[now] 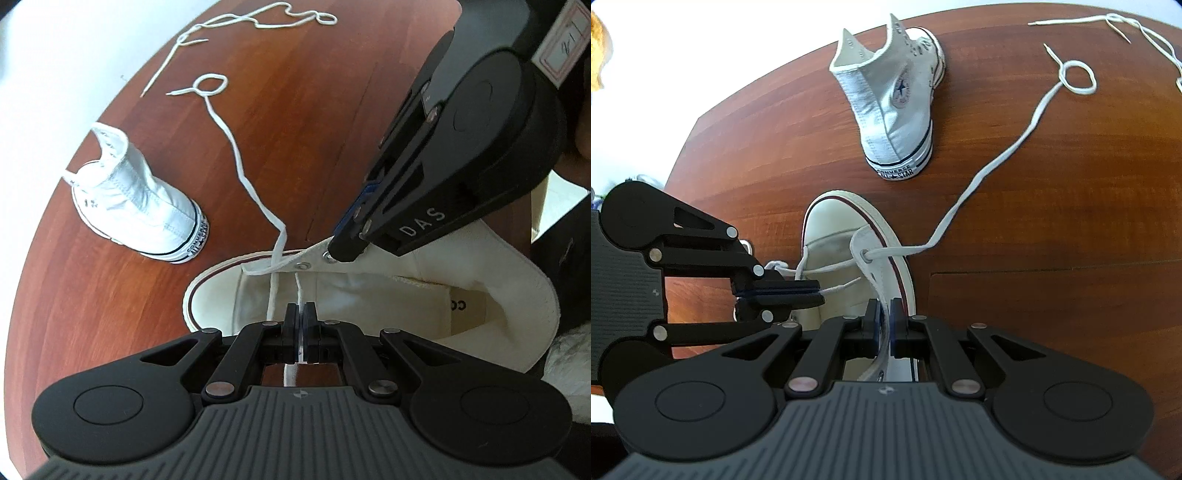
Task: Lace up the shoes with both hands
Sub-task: 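Push the lace tip into the eyelet with the left gripper while the right gripper holds the sneaker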
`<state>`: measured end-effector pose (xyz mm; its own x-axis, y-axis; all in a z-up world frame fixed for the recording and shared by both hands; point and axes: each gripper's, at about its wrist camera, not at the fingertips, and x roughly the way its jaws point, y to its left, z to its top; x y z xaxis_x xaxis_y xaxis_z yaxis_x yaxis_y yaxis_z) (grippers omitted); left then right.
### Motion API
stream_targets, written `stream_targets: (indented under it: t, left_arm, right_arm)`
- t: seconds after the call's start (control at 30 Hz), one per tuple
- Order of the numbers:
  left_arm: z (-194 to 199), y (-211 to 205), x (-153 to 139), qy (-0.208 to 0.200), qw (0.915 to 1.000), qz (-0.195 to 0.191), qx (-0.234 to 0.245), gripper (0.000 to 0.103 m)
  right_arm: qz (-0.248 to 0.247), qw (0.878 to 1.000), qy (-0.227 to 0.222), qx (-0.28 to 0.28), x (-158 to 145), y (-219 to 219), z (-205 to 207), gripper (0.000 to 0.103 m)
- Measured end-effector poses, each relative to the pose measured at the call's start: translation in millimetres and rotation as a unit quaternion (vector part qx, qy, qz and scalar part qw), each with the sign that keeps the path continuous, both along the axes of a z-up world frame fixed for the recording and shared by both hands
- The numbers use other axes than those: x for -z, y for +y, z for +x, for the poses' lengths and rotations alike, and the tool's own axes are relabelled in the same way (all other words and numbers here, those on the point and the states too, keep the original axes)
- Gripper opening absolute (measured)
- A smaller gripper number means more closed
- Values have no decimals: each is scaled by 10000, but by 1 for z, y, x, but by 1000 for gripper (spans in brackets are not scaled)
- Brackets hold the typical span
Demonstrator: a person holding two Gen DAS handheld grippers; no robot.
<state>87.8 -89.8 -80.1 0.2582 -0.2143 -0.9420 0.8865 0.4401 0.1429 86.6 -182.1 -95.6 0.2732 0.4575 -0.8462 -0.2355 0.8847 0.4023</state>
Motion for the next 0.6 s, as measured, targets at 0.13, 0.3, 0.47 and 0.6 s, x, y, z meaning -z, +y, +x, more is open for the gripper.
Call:
stream_targets:
  t: [0.13, 0.3, 0.47, 0.6]
  left_arm:
    - [0, -3, 2, -14, 10000, 50, 71, 2]
    - [0, -5, 2, -35, 9999, 53, 114, 2]
    - [-2, -6, 1, -88, 9998, 67, 155, 2]
    - [-5, -6, -1, -138, 9997, 73, 184, 2]
  right_arm:
    - [66, 10000, 10, 39, 0, -3, 0, 5]
    - [97, 9999, 9, 49, 1, -4, 0, 5]
    - [112, 9999, 22, 44, 2, -5, 1, 5]
    - [114, 9999, 34, 36, 2, -5, 2, 5]
